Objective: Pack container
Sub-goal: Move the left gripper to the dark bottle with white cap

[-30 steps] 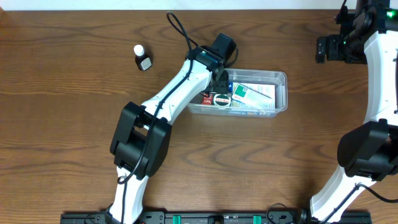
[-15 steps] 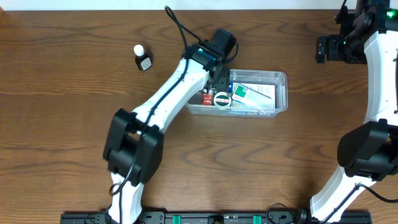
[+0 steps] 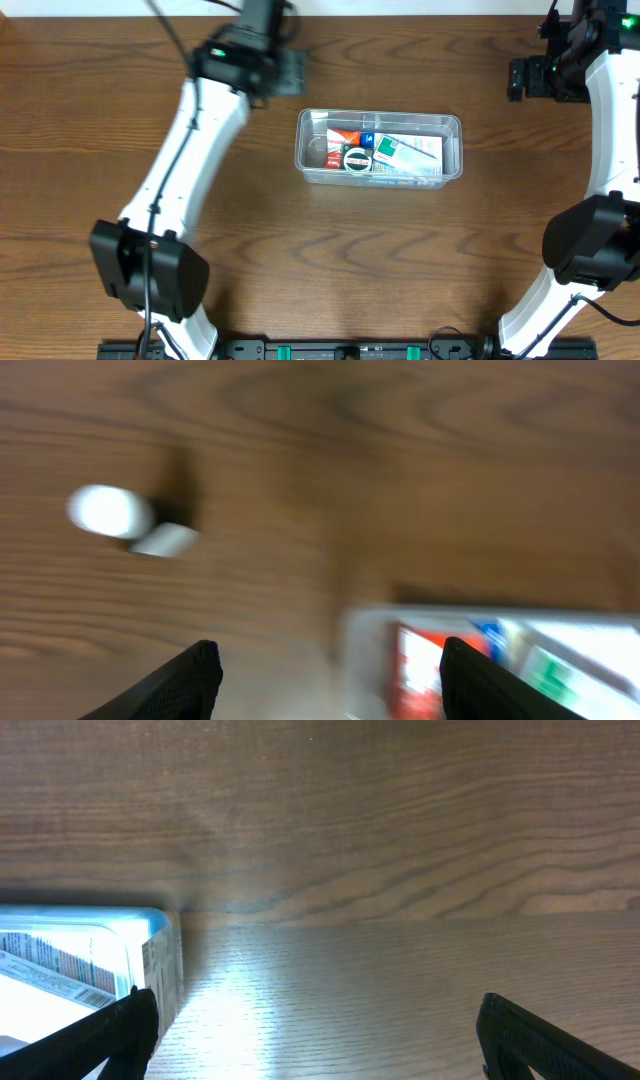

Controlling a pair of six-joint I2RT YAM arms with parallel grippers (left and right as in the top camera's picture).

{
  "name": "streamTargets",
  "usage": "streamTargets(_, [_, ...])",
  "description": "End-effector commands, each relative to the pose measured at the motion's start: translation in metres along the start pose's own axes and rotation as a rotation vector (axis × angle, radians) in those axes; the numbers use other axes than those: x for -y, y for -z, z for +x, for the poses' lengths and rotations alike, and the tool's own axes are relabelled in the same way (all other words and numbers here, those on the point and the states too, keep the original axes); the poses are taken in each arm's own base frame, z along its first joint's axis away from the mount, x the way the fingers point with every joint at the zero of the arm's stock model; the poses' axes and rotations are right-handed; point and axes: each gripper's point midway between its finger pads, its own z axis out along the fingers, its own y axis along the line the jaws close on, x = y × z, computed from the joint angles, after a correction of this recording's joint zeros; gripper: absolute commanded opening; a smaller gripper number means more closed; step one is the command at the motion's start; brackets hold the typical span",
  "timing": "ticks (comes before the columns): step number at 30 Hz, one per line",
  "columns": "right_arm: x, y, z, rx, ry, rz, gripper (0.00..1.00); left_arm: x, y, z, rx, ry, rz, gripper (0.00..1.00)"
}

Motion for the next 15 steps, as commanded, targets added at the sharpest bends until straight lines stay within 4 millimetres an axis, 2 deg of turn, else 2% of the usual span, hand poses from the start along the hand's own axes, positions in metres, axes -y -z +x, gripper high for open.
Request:
streamTargets(1, [0.002, 0.013, -0.005, 0.036, -0.015, 0.004, 0.99, -0.042, -0.004, -0.020, 0.041, 0.015, -0.054, 0.71])
streamTargets(4, [0.002, 0.013, -0.005, 0.036, -0.015, 0.004, 0.99, -0.072, -0.006, -0.036, 0.084, 0.063, -0.081, 0.71])
streamTargets(8, [0.002, 0.013, -0.005, 0.036, -0.014, 0.004, 0.99, -0.093, -0.013, -0.050, 0.106, 0.073, -0.102, 0.74])
streamTargets(15, [0.002, 0.013, -0.005, 0.036, -0.015, 0.004, 0.99, -0.100, -0.038, -0.066, 0.012, 0.031, -0.135, 0.80])
